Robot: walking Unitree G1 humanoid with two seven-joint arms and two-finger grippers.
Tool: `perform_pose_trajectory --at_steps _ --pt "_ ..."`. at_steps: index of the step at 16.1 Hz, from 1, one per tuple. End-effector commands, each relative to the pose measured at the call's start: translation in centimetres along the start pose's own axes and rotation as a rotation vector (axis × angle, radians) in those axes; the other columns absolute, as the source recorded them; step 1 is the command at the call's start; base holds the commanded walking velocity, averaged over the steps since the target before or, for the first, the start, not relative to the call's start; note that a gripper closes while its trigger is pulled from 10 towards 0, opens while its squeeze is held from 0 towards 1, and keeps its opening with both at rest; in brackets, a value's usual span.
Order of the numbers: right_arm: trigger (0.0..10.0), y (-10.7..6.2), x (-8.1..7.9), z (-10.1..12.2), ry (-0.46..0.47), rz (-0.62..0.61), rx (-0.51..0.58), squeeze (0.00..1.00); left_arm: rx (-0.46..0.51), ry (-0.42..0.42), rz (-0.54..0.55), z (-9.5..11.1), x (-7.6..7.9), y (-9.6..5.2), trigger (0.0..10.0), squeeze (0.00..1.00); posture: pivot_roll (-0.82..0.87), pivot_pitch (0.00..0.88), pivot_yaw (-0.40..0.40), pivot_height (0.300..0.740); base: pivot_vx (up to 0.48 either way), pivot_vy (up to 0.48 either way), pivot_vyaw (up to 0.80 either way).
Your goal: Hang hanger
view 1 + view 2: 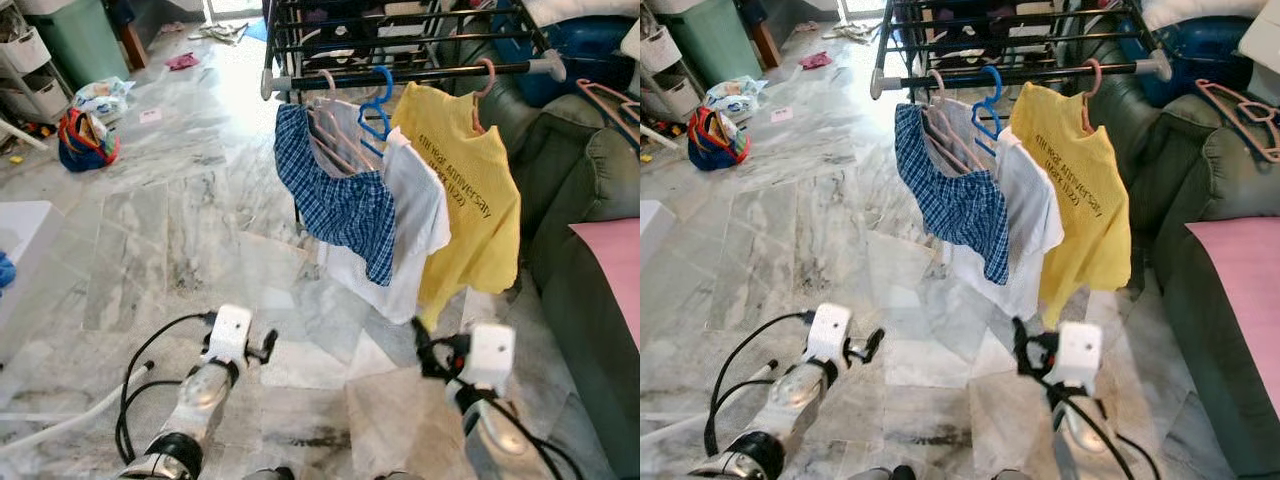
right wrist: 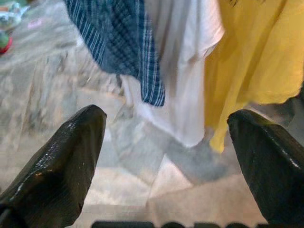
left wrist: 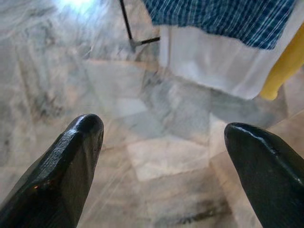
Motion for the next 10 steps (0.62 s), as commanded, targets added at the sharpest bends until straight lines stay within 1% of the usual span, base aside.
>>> perform_pose_trajectory --at_steps 1,2,3,5,6,7,8,9,10 --pt "10.0 0.2 0.0 -1.2 -0.006 0.008 -0.033 0.00 -0.066 0.007 0.019 -1.6 -0.4 -0.4 10.0 0.00 -0.13 0.116 0.059 0.740 0.000 0.000 0.00" --pt "10.0 0.4 0.2 -3.0 -0.001 0.012 -0.090 0.00 -0.123 0.004 0.028 -3.0 -0.5 -0.8 10.0 0.00 -0.11 0.108 0.051 0.740 0.000 0.000 0.00" --pt "10.0 0.6 0.2 -4.8 0.016 0.018 -0.152 0.00 -0.188 -0.001 0.016 -4.4 -0.3 -1.3 10.0 0.00 -0.11 0.100 0.044 0.740 0.000 0.000 0.00" --pt "10.0 0.6 0.4 -7.4 0.026 0.010 -0.262 0.00 -0.290 -0.019 0.005 -6.7 0.1 -2.2 10.0 0.00 -0.10 0.088 0.036 0.740 0.000 0.000 0.00" --pt "10.0 0.6 0.5 -8.1 0.021 0.007 -0.292 0.00 -0.310 -0.024 0.010 -7.2 0.0 -2.4 10.0 0.00 -0.10 0.088 0.036 0.740 0.000 0.000 0.00" --pt "10.0 0.0 0.6 -10.2 0.034 0.005 -0.383 0.00 -0.381 -0.017 0.018 -8.6 0.0 -3.0 10.0 0.00 -0.09 0.071 0.032 0.740 0.000 0.000 0.00" --pt "10.0 -0.8 0.6 -11.8 0.033 0.004 -0.459 0.00 -0.426 -0.013 0.026 -9.5 0.0 -3.5 10.0 0.00 -0.08 0.066 0.031 0.740 0.000 0.000 0.00" --pt "10.0 -1.1 0.6 -12.4 0.028 0.007 -0.491 0.00 -0.445 -0.019 0.033 -9.9 0.0 -3.7 10.0 0.00 -0.08 0.057 0.030 0.740 0.000 0.000 0.00" --pt "10.0 -1.6 0.5 -13.2 0.029 0.007 -0.534 0.00 -0.476 -0.005 0.032 -10.6 0.1 -4.1 10.0 0.00 -0.08 0.050 0.029 0.740 0.000 0.000 0.00"
Point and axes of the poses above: a point about 5 cm out from each wrist's last joint towards the gripper, its own y axis pointing out of the wrist towards the gripper, its own z axis along the axis of the wrist's last joint, x = y × z, the point moved 5 cm from there along y, pointing out of the wrist towards the gripper, and after that the axes turned 2 degrees about -y, right-handed, at the moved point
